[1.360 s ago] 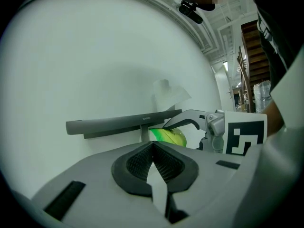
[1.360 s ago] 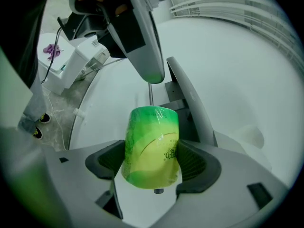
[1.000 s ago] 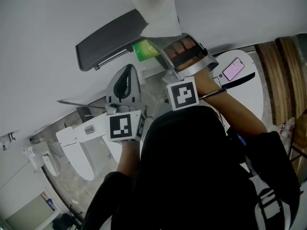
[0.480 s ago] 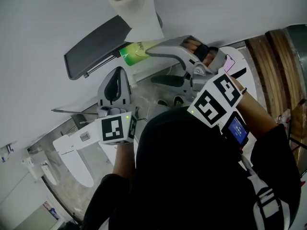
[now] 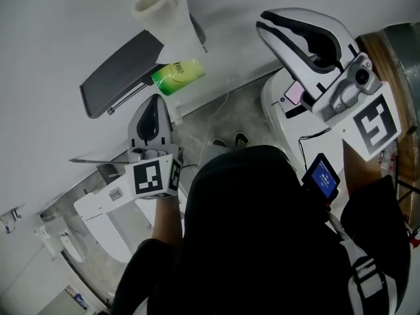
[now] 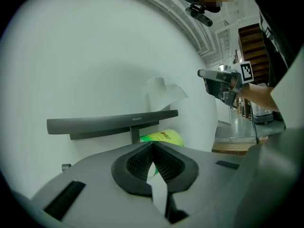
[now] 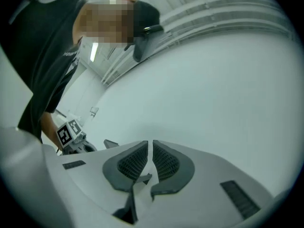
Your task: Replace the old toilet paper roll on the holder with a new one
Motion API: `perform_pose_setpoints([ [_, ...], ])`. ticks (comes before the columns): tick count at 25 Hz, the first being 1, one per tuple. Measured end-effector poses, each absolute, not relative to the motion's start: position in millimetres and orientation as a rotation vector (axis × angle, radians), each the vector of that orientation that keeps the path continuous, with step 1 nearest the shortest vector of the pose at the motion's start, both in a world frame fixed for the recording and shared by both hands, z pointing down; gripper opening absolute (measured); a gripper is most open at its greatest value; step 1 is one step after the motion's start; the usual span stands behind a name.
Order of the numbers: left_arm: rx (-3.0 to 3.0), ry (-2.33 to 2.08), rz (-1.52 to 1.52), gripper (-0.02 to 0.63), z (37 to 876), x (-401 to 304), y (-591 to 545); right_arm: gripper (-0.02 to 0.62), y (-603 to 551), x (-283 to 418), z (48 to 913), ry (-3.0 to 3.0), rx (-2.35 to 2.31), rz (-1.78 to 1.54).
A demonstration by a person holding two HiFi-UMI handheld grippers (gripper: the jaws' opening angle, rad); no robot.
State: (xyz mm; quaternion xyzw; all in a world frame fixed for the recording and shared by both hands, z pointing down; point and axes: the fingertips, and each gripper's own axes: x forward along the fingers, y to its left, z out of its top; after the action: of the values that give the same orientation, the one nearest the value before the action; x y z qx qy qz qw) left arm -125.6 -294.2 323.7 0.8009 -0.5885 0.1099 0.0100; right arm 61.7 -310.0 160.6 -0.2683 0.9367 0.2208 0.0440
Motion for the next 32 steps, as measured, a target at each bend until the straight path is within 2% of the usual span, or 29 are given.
perform_pose_setpoints([
  [7, 2.517, -1.829, 0.337, 0.014, 320.7, -123.7, -292.5, 0.044, -329.9, 110.0, 188.9, 2.812, -0.979, 0.401],
  [19, 2.516, -1.824, 0.334, 0.014, 323.8, -124.1, -286.0, 0.044, -332.0, 147.5, 263.2, 2.792, -1.194, 0.067],
  [32, 2.526, -1.798, 0.3, 0.014, 325.4, -118.6, -291.8, 0.044, -336.5, 143.6, 276.5, 2.829, -1.232, 0.051],
])
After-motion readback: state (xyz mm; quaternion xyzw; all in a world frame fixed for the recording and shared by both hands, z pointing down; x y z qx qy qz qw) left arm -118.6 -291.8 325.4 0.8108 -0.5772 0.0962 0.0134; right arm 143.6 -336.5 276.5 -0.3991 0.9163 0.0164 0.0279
